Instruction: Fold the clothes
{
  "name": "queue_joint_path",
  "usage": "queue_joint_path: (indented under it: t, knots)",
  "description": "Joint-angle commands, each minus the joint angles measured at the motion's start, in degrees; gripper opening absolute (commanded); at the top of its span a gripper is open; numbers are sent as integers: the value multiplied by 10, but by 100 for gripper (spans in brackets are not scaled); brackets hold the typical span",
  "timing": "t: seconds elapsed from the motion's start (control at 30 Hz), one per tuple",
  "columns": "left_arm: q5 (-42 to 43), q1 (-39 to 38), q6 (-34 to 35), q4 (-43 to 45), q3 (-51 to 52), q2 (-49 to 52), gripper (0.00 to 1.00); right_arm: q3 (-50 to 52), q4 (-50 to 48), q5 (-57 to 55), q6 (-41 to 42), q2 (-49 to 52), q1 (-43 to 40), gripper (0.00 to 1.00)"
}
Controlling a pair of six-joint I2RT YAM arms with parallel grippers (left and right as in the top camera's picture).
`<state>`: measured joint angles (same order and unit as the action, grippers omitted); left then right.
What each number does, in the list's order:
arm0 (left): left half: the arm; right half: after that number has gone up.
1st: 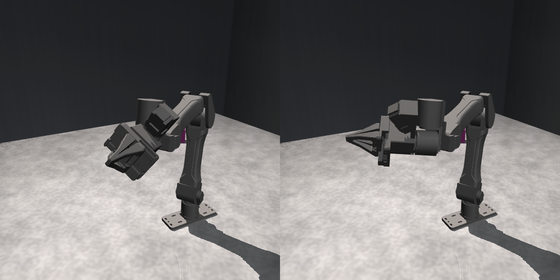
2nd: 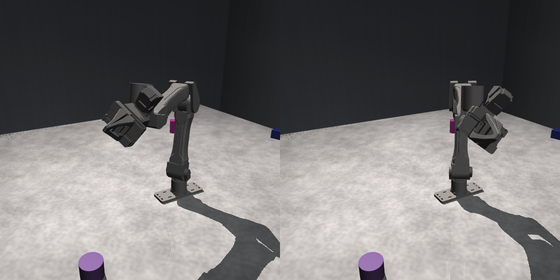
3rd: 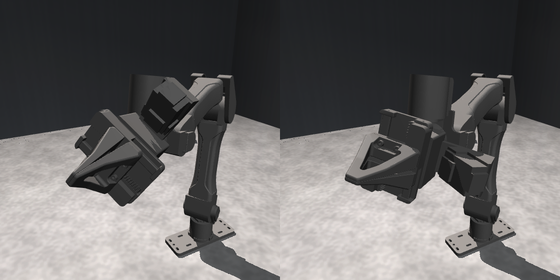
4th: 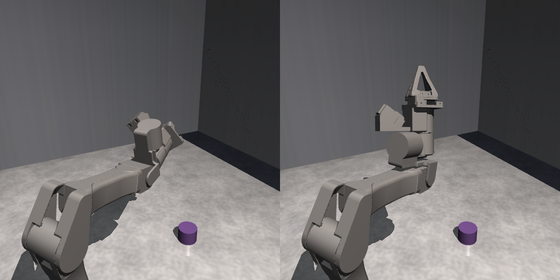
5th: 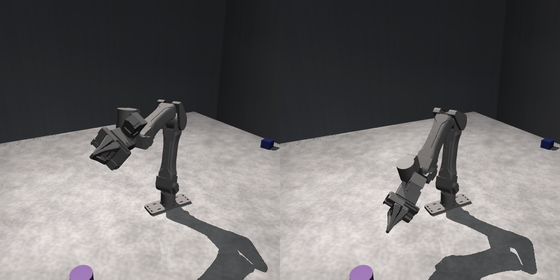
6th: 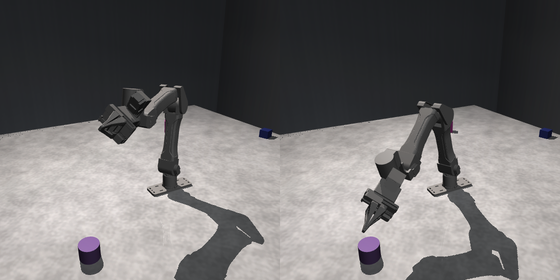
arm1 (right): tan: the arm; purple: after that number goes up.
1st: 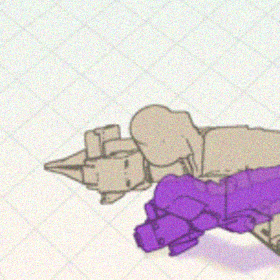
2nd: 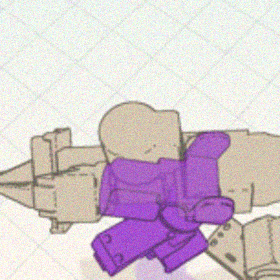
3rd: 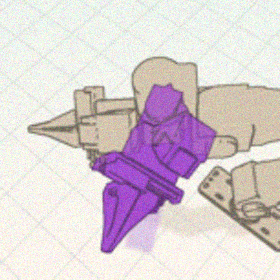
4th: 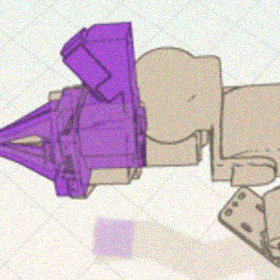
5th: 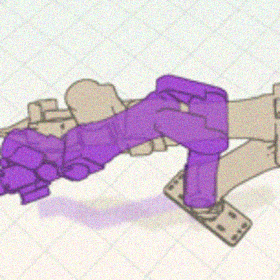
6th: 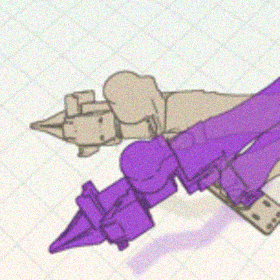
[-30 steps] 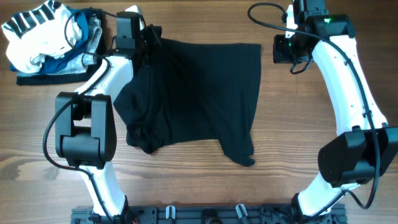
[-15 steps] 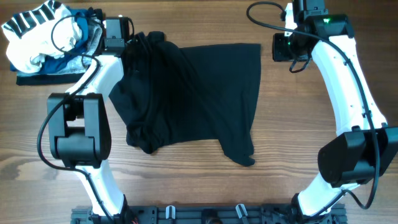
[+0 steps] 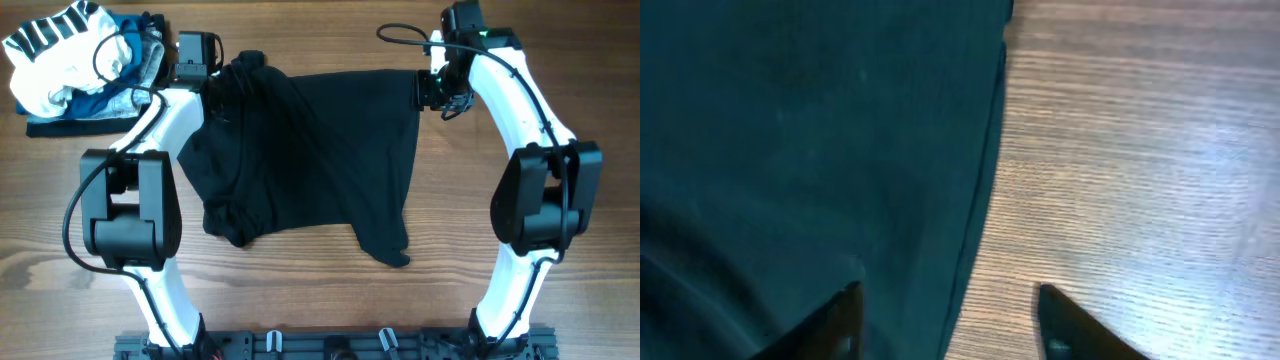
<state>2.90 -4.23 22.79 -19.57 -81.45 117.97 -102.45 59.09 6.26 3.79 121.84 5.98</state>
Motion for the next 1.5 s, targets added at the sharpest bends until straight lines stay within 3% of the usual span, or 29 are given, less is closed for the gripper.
queue_joint_path:
  t: [0.0, 0.03, 0.1, 0.13, 0.17, 0.27, 0.43, 0.5, 0.57, 0.6, 0.67, 0.7, 0.8, 0.83, 0.87, 0.97, 1.0, 1.03, 1.07, 1.2, 1.27, 1.47]
  knots:
    - [5, 0, -5, -13, -5, 1, 81, 2, -15, 26, -8, 29, 3, 24]
    - [5, 0, -5, -13, -5, 1, 81, 2, -32, 26, -8, 29, 3, 17]
    - [5, 0, -5, -15, -5, 1, 82, 2, -93, 22, -14, 29, 0, 53]
    - [8, 0, -5, -19, -5, 1, 82, 2, -130, 21, -19, 33, -6, 88]
    - [15, 0, -5, -21, -5, 1, 82, 2, -145, 22, -19, 41, -12, 100]
    - [22, 0, -5, -21, -5, 1, 82, 2, -144, 25, -23, 77, -30, 100]
    - [22, -2, -5, -24, -5, 0, 82, 2, -134, 74, -36, 149, -35, 85]
    - [22, -2, -5, -30, -5, 0, 82, 2, -152, 73, -38, 160, -33, 88]
    - [22, -2, -5, -39, -5, 0, 82, 2, -163, 74, -40, 161, -33, 80]
    - [22, -2, -5, -46, -5, 0, 82, 2, -167, 72, -55, 161, -32, 66]
    - [23, -2, -5, -52, -5, 0, 82, 2, -186, 46, -80, 161, -28, 67]
    - [26, -2, -5, -52, -5, -1, 82, 2, -205, 36, -104, 161, -25, 73]
    - [27, -2, -5, -54, -5, -6, 82, 2, -265, 8, -123, 161, -20, 71]
    - [27, -2, -5, -54, -5, -7, 82, 1, -290, 2, -129, 161, -18, 77]
    - [29, -2, -5, -57, -5, -8, 83, -5, -298, -3, -128, 161, -17, 75]
    - [28, -2, -5, -60, -5, -8, 84, -7, -313, -4, -129, 161, -17, 51]
    - [28, -2, -5, -60, -5, -8, 84, -7, -310, -3, -128, 161, -16, 39]
    - [28, -2, -5, -60, -5, -8, 84, -7, -305, -3, -126, 161, -16, 9]
    - [28, -2, -5, -60, -5, -8, 84, -7, -300, -3, -127, 161, -14, 4]
    - [28, -1, -5, -60, -5, -8, 82, -9, -301, -3, -127, 148, -10, 5]
    - [28, -1, -5, -59, -5, -8, 76, -25, -301, -5, -128, 130, -10, 5]
    - [28, -1, -5, -40, -5, -11, 80, -110, -306, -44, -133, 116, -11, 4]
